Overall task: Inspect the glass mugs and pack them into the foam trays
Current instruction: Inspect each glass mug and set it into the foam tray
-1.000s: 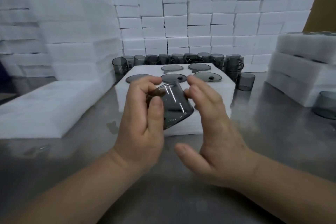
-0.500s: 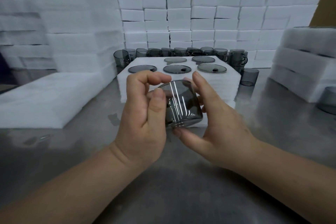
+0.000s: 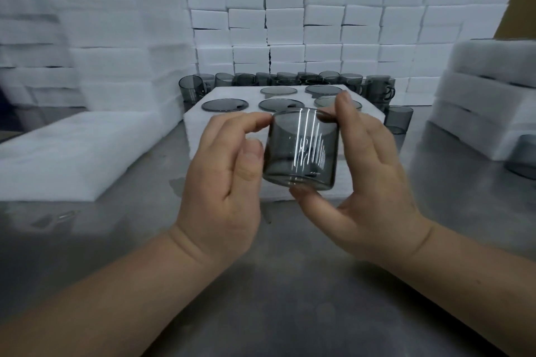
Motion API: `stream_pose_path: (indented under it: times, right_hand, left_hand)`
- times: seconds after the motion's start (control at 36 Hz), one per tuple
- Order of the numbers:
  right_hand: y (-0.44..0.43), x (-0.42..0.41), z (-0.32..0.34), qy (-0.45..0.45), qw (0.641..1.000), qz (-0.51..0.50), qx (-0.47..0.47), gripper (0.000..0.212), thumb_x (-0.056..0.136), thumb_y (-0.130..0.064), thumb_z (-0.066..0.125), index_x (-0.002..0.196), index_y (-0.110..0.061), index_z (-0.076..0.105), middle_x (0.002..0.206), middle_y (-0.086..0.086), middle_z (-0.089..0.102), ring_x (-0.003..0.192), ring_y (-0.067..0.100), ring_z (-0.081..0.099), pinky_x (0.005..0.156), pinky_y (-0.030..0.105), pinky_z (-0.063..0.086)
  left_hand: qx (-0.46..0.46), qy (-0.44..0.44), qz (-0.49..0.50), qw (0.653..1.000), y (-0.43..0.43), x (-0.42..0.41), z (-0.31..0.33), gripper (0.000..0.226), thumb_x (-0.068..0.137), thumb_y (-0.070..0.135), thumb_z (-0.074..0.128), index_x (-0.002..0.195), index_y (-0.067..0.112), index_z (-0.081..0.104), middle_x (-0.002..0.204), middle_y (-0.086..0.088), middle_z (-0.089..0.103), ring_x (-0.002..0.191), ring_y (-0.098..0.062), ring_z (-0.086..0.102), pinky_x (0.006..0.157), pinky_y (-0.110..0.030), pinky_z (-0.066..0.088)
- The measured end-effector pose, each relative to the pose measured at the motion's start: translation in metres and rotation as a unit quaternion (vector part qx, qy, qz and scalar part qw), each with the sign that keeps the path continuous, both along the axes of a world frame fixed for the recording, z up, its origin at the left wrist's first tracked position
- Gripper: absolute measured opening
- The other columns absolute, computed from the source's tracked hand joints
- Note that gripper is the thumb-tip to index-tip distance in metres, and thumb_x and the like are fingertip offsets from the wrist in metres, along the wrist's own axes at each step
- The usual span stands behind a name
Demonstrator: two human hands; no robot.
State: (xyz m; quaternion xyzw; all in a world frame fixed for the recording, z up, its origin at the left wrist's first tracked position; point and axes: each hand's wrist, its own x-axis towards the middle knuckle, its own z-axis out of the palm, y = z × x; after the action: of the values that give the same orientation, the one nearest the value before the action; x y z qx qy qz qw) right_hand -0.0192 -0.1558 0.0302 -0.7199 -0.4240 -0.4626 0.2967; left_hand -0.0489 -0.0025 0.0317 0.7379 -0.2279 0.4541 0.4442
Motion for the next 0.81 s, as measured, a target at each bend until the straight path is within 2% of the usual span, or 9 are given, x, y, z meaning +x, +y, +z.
stream_pose_path:
  times: [0.08,0.17,0.22,0.31,0.36,0.47,0.64,0.75,0.81]
  right_hand:
    - [-0.0003,-0.0001,0.0006,0.005,1.0,0.009,0.003,0.075,0.074,-0.03,0.061,0.133,-0.007,0.019,0.125,0.002,0.042,0.118,0.021,0.044,0.096,0.061,0.037]
    - [-0.0001,0.0007,0.0018,-0.006,1.0,0.007,-0.005,0.072,0.074,-0.027,0.062,0.131,-0.009,0.022,0.128,0.006,0.043,0.12,0.023,0.045,0.096,0.061,0.035]
    - [-0.0002,0.0009,0.0016,-0.017,1.0,0.004,-0.01,0.07,0.073,-0.024,0.063,0.13,-0.009,0.024,0.13,0.006,0.042,0.122,0.024,0.044,0.097,0.061,0.035]
    - [0.0,0.0012,0.0005,-0.033,0.999,-0.007,-0.015,0.068,0.073,-0.022,0.063,0.129,-0.009,0.027,0.132,0.005,0.041,0.124,0.023,0.042,0.1,0.059,0.034]
    - [0.0006,0.001,-0.0005,-0.035,0.999,-0.013,-0.021,0.066,0.073,-0.021,0.063,0.129,-0.01,0.029,0.133,0.003,0.04,0.126,0.022,0.041,0.103,0.056,0.033]
    - [0.0019,0.0002,-0.002,-0.033,0.998,-0.02,-0.043,0.066,0.072,-0.022,0.059,0.13,-0.012,0.029,0.134,0.0,0.038,0.128,0.019,0.037,0.106,0.05,0.029]
    - [0.0026,-0.0002,-0.0016,-0.03,0.998,-0.013,-0.047,0.064,0.074,-0.023,0.057,0.131,-0.014,0.029,0.136,0.0,0.036,0.13,0.016,0.036,0.107,0.048,0.03]
    - [0.0033,0.0003,-0.0013,-0.022,0.999,0.005,-0.044,0.065,0.074,-0.021,0.058,0.131,-0.012,0.028,0.137,0.003,0.034,0.131,0.02,0.037,0.105,0.053,0.033]
    - [0.002,0.0012,0.0002,-0.023,0.999,0.021,-0.037,0.065,0.075,-0.019,0.061,0.131,-0.011,0.028,0.138,0.008,0.033,0.131,0.026,0.038,0.103,0.055,0.035]
  left_hand:
    - [0.014,0.012,-0.01,1.0,-0.0006,-0.0009,-0.0007,0.036,0.092,0.033,0.029,0.115,0.017,0.052,0.106,0.004,0.056,0.096,-0.017,0.056,0.081,-0.035,0.046]
    - [0.03,0.025,-0.006,0.999,-0.0006,-0.0008,-0.0009,0.037,0.091,0.035,0.029,0.115,0.019,0.052,0.099,0.006,0.056,0.086,-0.011,0.054,0.073,-0.025,0.04]
    - [0.039,0.036,-0.014,0.998,-0.0009,-0.0009,-0.0007,0.039,0.09,0.036,0.03,0.116,0.018,0.052,0.096,0.004,0.056,0.081,-0.012,0.052,0.071,-0.026,0.039]
    - [0.047,0.056,-0.023,0.997,-0.0008,-0.0022,-0.0004,0.038,0.088,0.041,0.032,0.119,0.027,0.049,0.099,0.001,0.059,0.083,-0.018,0.056,0.069,-0.035,0.044]
    - [0.045,0.084,-0.024,0.995,-0.0015,-0.0028,-0.0011,0.046,0.084,0.047,0.035,0.124,0.027,0.045,0.105,0.0,0.061,0.092,-0.019,0.059,0.078,-0.043,0.048]
    - [0.034,0.138,-0.029,0.989,-0.0018,-0.0043,-0.002,0.055,0.072,0.056,0.044,0.124,0.046,0.03,0.097,0.008,0.058,0.085,-0.014,0.061,0.079,-0.043,0.05]
    - [0.079,0.15,-0.004,0.986,-0.004,-0.0067,0.0023,0.055,0.064,0.061,0.049,0.117,0.051,0.035,0.108,0.008,0.06,0.096,-0.013,0.062,0.081,-0.044,0.051]
    - [0.058,0.157,0.016,0.986,-0.0045,-0.0066,0.0004,0.048,0.061,0.064,0.05,0.106,0.052,0.039,0.097,0.016,0.061,0.088,-0.005,0.062,0.078,-0.037,0.052]
    - [0.042,0.15,0.028,0.987,-0.0033,-0.005,-0.0003,0.044,0.063,0.067,0.047,0.103,0.05,0.04,0.091,0.026,0.061,0.086,0.004,0.06,0.075,-0.019,0.048]
